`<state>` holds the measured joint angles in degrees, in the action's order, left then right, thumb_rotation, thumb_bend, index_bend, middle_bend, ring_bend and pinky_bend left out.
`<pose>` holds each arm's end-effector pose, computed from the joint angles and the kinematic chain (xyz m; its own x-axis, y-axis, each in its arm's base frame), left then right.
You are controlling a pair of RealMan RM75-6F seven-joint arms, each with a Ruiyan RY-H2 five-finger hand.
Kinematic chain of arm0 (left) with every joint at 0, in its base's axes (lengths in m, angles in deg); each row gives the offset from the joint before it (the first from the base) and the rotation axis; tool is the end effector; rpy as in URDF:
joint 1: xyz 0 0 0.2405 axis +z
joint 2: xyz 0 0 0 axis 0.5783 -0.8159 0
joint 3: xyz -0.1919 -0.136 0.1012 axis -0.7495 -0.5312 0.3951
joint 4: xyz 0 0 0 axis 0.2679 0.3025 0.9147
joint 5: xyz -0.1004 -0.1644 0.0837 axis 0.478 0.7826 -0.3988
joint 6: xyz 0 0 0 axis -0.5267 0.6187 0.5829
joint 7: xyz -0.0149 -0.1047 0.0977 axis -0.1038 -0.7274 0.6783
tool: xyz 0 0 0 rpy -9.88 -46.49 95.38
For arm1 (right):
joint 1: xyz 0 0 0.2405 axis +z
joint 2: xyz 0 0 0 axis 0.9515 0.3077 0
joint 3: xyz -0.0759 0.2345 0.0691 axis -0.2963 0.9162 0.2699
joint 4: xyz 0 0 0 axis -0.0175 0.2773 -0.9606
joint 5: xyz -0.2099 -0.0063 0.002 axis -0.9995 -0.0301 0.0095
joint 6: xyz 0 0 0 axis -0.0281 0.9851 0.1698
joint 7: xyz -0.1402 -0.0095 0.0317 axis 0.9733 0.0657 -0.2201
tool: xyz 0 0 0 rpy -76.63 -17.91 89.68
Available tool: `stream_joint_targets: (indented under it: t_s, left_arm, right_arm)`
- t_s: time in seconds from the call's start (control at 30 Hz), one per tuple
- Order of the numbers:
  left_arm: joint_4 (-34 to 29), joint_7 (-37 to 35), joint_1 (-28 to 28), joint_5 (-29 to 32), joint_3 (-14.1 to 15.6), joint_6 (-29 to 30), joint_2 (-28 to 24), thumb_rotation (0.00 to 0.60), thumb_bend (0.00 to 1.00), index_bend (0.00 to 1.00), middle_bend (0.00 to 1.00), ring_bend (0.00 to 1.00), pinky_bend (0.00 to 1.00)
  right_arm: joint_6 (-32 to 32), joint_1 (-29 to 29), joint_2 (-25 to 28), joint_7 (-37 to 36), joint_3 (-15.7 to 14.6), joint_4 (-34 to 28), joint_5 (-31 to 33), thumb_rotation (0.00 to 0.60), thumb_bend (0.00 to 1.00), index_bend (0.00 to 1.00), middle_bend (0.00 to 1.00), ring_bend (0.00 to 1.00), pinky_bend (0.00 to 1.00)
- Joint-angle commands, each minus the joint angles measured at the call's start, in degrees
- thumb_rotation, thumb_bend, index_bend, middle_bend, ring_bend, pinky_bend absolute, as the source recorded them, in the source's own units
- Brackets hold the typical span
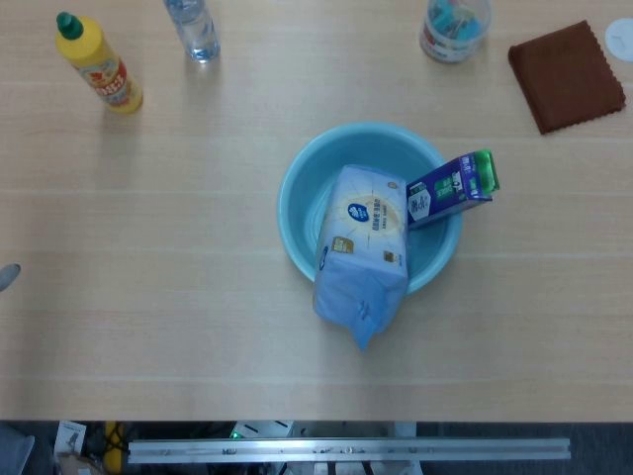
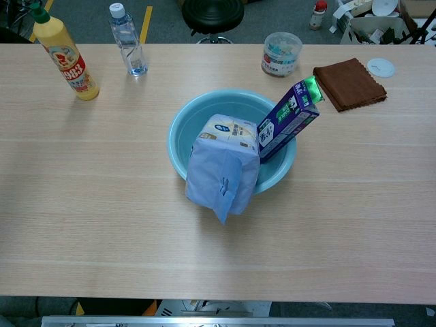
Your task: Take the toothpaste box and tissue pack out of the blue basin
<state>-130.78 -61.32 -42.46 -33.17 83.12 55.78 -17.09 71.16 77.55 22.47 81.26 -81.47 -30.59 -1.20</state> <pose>-0.2582 0.1822 0.1989 0.3678 0.0509 0.9285 0.9278 -0.0872 -0.3628 -0.2785 -0.1873 0.2053 0.3822 0.0014 0.9241 -0.9239 -0.0189 0.3822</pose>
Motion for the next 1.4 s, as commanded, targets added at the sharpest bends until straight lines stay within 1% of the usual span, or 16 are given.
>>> stream_joint_targets:
  t_s: [0.03,0.2,0.37,0.43,0.5,0.57,0.6,0.7,0.77,0.87,1.0,1.1,1.23,1.4]
  left_arm:
    - [0.31,-0.21,-0.05,0.63,-0.14,-0.28,0.12,0.600,0.10,0.00,0.00,0.00,0.15]
    - [0.57,-0.43,0.24,0.82,-0.22,0.19,0.15,0.600,0.10,0.00,0.00,0.00,0.15]
    - [0.88,-0.91,0.45,1.15,-0.20,0.23,0.02,0.600,0.10,0.00,0.00,0.00,0.15]
    - [0.95,-1.03,0.44,1.06,-0.23,0.24,-0.01,0.600,0.10,0.00,0.00,0.00,0.15]
    - [0.99,-1.18,0.44,0.92,-0.25,0.30,-0.03,0.600,0.10,0.00,0.00,0.00,0.15]
    - [1.02,-1.29,0.45,0.84,-0.20,0.26,-0.07,0.600,0.10,0.00,0.00,0.00,0.15]
    - [0.99,-1.34,0.47,0.81,-0.16,0.23,-0.12,0.600,0.10,0.00,0.00,0.00,0.15]
    - [0.89,-1.39,0.56,0.65,-0.06,0.27,-0.31,0.600,0.10,0.00,0.00,0.00,0.15]
    - [0.81,-1.44,0.66,0.58,-0.05,0.42,-0.47,0.600,0.10,0.00,0.00,0.00,0.15]
    - [0.65,-1.50,0.80,0.43,-0.01,0.64,-0.68,0.600,0.10,0.00,0.00,0.00,0.15]
    - [0.43,-1.64,1.16,0.19,0.13,1.10,-0.99,0.600,0.10,0.00,0.00,0.00,0.15]
    - [0.28,-1.89,1.45,0.28,0.30,1.24,-1.38,0.600,0.10,0.00,0.00,0.00,0.15]
    - [0.28,-2.43,1.75,0.38,0.44,1.37,-1.78,0.600,0.10,0.00,0.00,0.00,0.15]
    - [0.41,-3.21,2.14,0.52,0.85,1.19,-2.31,0.600,0.10,0.00,0.00,0.00,0.15]
  right_arm:
    - [-0.27,0.20,0.01,-0.11,-0.02,-0.13,-0.25,0.600,0.26,0.40,0.40,0.37,0.55]
    - [-0.76,0.54,0.04,-0.58,-0.17,-0.45,-0.92,0.600,0.26,0.40,0.40,0.37,0.55]
    - [-1.38,0.96,0.01,-1.15,0.18,-0.47,-0.27,0.600,0.26,0.40,0.40,0.37,0.55]
    - [-1.79,1.38,-0.17,-0.60,0.53,-0.71,0.22,0.600,0.21,0.40,0.40,0.37,0.54]
    - [-2.69,2.17,-0.63,0.62,1.01,-1.02,0.93,0.600,0.14,0.39,0.40,0.37,0.54]
    - [-4.12,3.28,-1.06,1.62,1.39,-1.60,1.37,0.600,0.05,0.35,0.38,0.35,0.54]
    - [-5.27,4.16,-1.24,2.38,1.61,-2.14,1.49,0.600,0.02,0.32,0.36,0.34,0.53]
    - [-8.23,6.52,-1.36,4.40,2.21,-3.70,1.60,0.600,0.00,0.26,0.32,0.30,0.50]
    - [-10.62,8.68,-1.49,6.48,3.06,-5.16,2.13,0.600,0.00,0.22,0.29,0.27,0.47]
    - [-14.36,12.19,-2.20,10.15,4.70,-7.07,4.33,0.600,0.00,0.18,0.26,0.25,0.45]
    - [-19.90,17.48,-4.09,16.50,6.62,-9.46,8.92,0.600,0.00,0.15,0.23,0.22,0.44]
    - [-23.44,21.24,-6.15,21.73,7.38,-10.46,12.97,0.600,0.00,0.13,0.21,0.20,0.43]
    - [-26.42,25.81,-9.79,28.40,7.77,-10.56,19.18,0.600,0.00,0.12,0.19,0.17,0.42]
    - [-26.58,30.30,-15.52,36.76,6.74,-9.43,25.59,0.600,0.00,0.12,0.19,0.16,0.42]
